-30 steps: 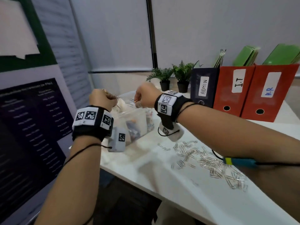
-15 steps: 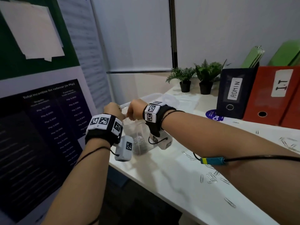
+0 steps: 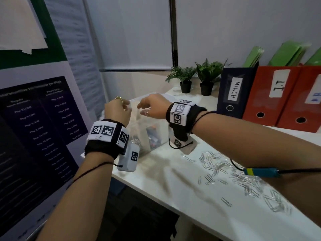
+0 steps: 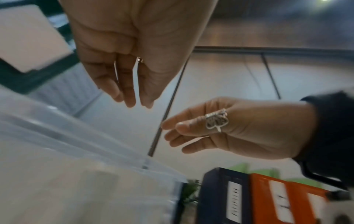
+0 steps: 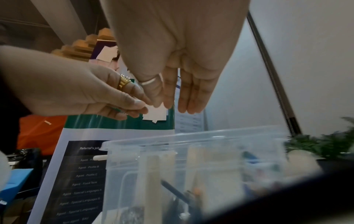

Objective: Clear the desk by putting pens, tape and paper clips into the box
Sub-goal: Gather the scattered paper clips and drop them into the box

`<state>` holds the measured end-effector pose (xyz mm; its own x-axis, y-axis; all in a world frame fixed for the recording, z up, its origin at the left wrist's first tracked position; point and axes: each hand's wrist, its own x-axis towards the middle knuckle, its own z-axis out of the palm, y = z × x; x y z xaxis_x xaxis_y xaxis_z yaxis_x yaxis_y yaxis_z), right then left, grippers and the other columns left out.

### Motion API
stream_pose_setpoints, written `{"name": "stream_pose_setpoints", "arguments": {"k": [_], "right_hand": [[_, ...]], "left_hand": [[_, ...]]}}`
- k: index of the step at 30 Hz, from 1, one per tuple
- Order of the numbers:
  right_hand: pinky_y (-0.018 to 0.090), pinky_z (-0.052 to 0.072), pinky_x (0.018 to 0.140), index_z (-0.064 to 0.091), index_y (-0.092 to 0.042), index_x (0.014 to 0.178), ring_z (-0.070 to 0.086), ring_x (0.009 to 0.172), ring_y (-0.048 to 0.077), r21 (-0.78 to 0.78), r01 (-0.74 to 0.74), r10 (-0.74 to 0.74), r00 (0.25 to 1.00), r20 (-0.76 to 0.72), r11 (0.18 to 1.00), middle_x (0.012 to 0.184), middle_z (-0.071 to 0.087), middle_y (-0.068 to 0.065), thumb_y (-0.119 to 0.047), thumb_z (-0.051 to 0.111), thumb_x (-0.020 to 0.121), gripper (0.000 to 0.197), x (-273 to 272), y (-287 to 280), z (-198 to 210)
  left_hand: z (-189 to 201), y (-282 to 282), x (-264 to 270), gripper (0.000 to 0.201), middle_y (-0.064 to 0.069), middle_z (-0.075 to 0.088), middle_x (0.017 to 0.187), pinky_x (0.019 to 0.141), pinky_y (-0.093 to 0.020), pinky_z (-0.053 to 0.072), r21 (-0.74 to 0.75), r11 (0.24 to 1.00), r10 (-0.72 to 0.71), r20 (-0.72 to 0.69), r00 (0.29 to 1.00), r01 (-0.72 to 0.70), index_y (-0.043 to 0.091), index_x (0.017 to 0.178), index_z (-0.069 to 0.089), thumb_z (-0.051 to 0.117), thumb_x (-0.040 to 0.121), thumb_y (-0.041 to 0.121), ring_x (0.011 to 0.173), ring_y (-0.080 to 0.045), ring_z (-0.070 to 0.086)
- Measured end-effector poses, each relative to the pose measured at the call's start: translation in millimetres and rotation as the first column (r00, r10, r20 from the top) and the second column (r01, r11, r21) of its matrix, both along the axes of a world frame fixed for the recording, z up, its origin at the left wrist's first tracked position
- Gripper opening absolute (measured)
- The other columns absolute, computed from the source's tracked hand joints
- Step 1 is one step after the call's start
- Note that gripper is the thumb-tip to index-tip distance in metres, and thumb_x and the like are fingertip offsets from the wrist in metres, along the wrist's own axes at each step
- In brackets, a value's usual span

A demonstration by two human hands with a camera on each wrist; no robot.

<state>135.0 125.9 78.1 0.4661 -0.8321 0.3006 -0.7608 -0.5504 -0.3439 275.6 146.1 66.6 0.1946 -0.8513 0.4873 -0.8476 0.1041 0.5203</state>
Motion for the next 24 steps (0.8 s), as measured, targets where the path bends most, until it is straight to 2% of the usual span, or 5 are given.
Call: {"name": "stream_pose_setpoints", "arguments": {"k": [4, 8, 12, 18, 24], "right_hand": [[0.019, 0.042, 0.083, 0.065, -0.012, 0.117, 0.062, 0.103, 0.018, -0.018, 0.124, -0.124, 0.992, -0.018, 0.992, 0.117, 0.065, 0.005, -0.020, 0.059, 0.090, 0.028, -84, 41, -16], [0.021, 0.041, 0.079, 0.067, -0.012, 0.112, 0.062, 0.101, 0.021, 0.170, 0.343, -0.298, 0.923, -0.246, 0.924, 0.112, 0.066, 0.007, -0.024, 0.067, 0.085, 0.030, -174, 90, -60], [0.020, 0.036, 0.081, 0.059, -0.016, 0.123, 0.054, 0.111, 0.021, 0.336, 0.478, -0.321, 0.845, -0.427, 0.812, 0.122, 0.059, 0.005, -0.035, 0.071, 0.079, 0.049, -225, 129, -92], [0.034, 0.033, 0.111, 0.024, -0.015, 0.146, 0.033, 0.136, 0.025, 0.350, 0.588, -0.283, 0.725, -0.627, 0.729, 0.151, 0.026, 0.009, -0.017, 0.061, 0.085, 0.071, -268, 153, -133], [0.043, 0.024, 0.116, -0.010, -0.009, 0.149, 0.001, 0.147, 0.026, 0.450, 0.589, -0.237, 0.746, -0.623, 0.671, 0.157, -0.014, 0.013, -0.012, 0.052, 0.091, 0.085, -274, 156, -144]], "left_hand": [[-11, 36, -46, 0.020, -0.006, 0.067, 0.106, 0.084, -0.023, 0.041, 0.009, 0.970, -0.241, 0.101, 0.965, 0.242, 0.010, 0.106, 0.067, 0.061, 0.088, 0.017, 0.091, -0.018, 0.059], [-53, 61, -105, 0.035, -0.004, 0.058, 0.120, 0.091, -0.026, 0.038, 0.411, 0.815, -0.540, 0.281, 0.793, 0.409, 0.018, 0.110, 0.063, 0.068, 0.082, 0.037, 0.108, -0.019, 0.054], [-87, 75, -154, 0.066, -0.005, 0.044, 0.136, 0.103, -0.027, 0.032, 0.679, 0.597, -0.754, 0.292, 0.589, 0.428, 0.020, 0.131, 0.048, 0.072, 0.075, 0.046, 0.127, -0.021, 0.042], [-122, 80, -190, 0.104, -0.015, 0.008, 0.155, 0.111, -0.056, 0.025, 0.775, 0.584, -0.776, 0.445, 0.446, 0.243, 0.024, 0.150, 0.011, 0.064, 0.071, 0.065, 0.139, -0.044, 0.016], [-161, 75, -173, 0.131, -0.015, -0.025, 0.153, 0.113, -0.059, -0.001, 0.741, 0.658, -0.656, 0.479, 0.583, 0.132, 0.020, 0.146, -0.022, 0.050, 0.059, 0.086, 0.140, -0.046, -0.014]]}}
